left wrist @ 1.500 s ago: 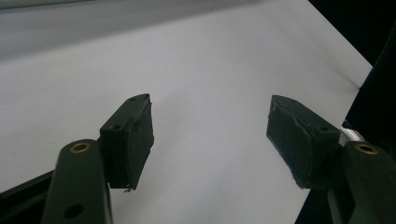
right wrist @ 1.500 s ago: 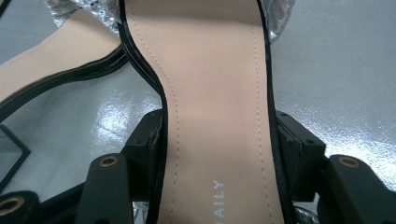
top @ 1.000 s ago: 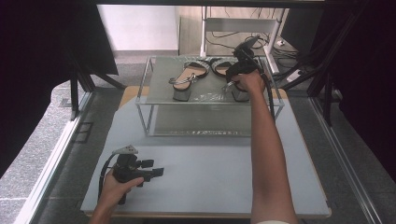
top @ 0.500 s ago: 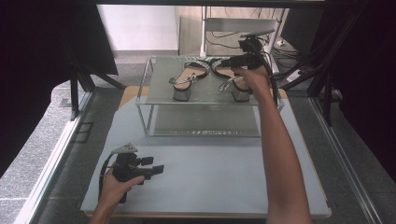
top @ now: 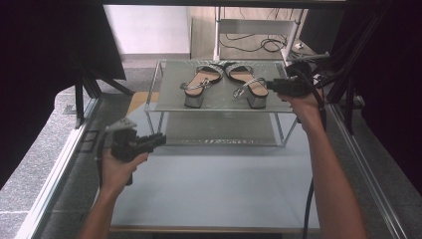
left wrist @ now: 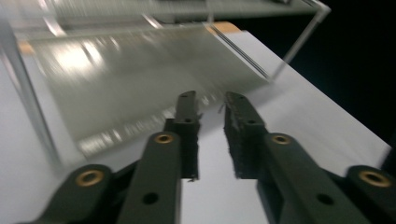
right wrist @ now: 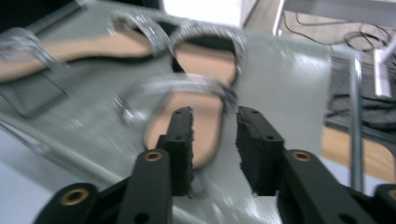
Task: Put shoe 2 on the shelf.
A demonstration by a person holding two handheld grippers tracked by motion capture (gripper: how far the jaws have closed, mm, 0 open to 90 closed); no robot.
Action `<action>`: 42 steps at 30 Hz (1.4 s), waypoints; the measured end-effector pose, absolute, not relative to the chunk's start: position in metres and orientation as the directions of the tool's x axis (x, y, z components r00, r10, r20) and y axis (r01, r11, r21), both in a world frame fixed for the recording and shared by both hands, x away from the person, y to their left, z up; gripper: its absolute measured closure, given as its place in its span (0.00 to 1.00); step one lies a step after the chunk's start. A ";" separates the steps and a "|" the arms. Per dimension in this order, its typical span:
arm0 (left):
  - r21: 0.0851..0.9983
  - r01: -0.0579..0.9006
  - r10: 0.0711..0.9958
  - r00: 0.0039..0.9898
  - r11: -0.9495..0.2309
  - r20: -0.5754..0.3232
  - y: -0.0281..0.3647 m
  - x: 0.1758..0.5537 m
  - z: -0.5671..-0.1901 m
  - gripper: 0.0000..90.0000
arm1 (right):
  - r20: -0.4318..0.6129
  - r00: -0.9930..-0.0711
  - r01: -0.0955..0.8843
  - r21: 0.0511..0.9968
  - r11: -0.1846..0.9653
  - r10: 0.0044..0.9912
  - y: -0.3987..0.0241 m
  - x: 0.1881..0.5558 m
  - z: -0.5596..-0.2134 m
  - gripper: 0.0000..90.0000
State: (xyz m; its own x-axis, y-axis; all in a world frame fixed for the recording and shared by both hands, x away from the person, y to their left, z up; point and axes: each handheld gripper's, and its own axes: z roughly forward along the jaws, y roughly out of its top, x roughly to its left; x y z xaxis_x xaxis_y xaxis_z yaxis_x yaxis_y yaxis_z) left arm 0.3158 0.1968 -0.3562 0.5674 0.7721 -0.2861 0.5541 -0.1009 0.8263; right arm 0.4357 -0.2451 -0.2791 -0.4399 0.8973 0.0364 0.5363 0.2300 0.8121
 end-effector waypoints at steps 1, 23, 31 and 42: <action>0.825 0.556 0.780 0.561 -0.107 -0.276 0.195 0.324 -0.350 0.91 | 0.032 -0.436 0.543 0.806 0.235 0.899 -0.248 0.435 -0.284 0.80; 0.746 0.650 0.875 0.437 -0.146 -0.210 0.131 0.450 -0.338 1.00 | -0.035 -0.429 0.560 0.774 0.296 0.903 -0.236 0.458 -0.339 1.00; 0.744 0.650 0.866 0.451 -0.153 -0.216 0.125 0.450 -0.336 1.00 | -0.053 -0.474 0.527 0.783 0.331 0.879 -0.227 0.450 -0.339 1.00; 0.744 0.653 0.829 0.489 -0.142 -0.271 0.097 0.449 -0.337 1.00 | -0.026 -0.555 0.490 0.798 0.352 0.832 -0.202 0.442 -0.339 1.00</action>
State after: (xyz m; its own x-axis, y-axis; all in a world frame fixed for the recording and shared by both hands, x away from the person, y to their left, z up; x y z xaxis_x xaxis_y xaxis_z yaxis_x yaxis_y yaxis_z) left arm 0.4491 0.0967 -0.3369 0.4890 0.8292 -0.2708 0.6531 -0.1422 0.7438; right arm 0.4423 -0.2017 -0.3393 -0.5547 0.8317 -0.0261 0.4899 0.3518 0.7977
